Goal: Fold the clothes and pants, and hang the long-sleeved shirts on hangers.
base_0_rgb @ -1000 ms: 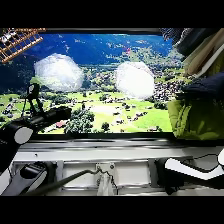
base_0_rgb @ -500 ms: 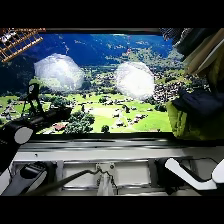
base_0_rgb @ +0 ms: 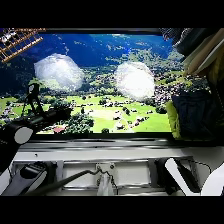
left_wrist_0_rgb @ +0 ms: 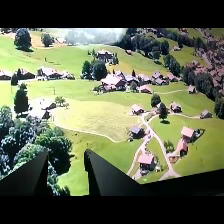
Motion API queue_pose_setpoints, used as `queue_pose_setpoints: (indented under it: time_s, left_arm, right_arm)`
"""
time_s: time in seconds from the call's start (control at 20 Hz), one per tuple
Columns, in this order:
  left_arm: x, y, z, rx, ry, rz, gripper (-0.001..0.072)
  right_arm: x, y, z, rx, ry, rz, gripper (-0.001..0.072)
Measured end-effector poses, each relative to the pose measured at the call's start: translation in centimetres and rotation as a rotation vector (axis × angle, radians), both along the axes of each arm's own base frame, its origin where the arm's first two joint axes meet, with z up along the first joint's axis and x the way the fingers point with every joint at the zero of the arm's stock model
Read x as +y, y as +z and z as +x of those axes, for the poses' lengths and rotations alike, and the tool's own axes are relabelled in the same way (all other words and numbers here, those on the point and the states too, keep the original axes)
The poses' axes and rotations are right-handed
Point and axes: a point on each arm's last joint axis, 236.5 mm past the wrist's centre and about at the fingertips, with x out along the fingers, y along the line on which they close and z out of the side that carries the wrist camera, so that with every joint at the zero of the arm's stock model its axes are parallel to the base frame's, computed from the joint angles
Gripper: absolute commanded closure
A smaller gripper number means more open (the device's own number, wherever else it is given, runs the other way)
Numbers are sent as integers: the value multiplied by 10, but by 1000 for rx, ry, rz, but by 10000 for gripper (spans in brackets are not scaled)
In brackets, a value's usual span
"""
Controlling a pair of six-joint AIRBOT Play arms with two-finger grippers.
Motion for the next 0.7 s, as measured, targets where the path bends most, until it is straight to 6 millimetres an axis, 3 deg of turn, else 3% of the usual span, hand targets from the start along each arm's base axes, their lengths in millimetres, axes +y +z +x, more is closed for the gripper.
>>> queue_pose_setpoints:
  time_s: [0.1, 0.2, 0.3, 0.35, 0.45, 0.55, 0.7]
  left_arm:
    - [0, 0, 0, 0, 0, 0, 459]
    - [0, 0, 0, 0, 0, 0, 459]
    - [0, 0, 0, 0, 0, 0, 459]
    - [0, 0, 0, 0, 0, 0, 458]
    - [0, 0, 0, 0, 0, 0, 459]
    - [0, 0, 0, 0, 0, 0, 459]
    - [0, 0, 0, 0, 0, 0, 458]
  right_arm:
    - [-2, 22, 0, -5, 26, -17, 12]
    - [-13, 59, 18, -94, 51, -82, 83]
    - [-8, 99, 66, -303, 103, -103, 83]
    - [3, 116, 95, -417, 153, -91, 84]
    - [44, 151, 153, -638, 305, -45, 84]
    - [98, 174, 193, -772, 486, 14, 81]
    - [179, 180, 217, -818, 765, 82, 66]
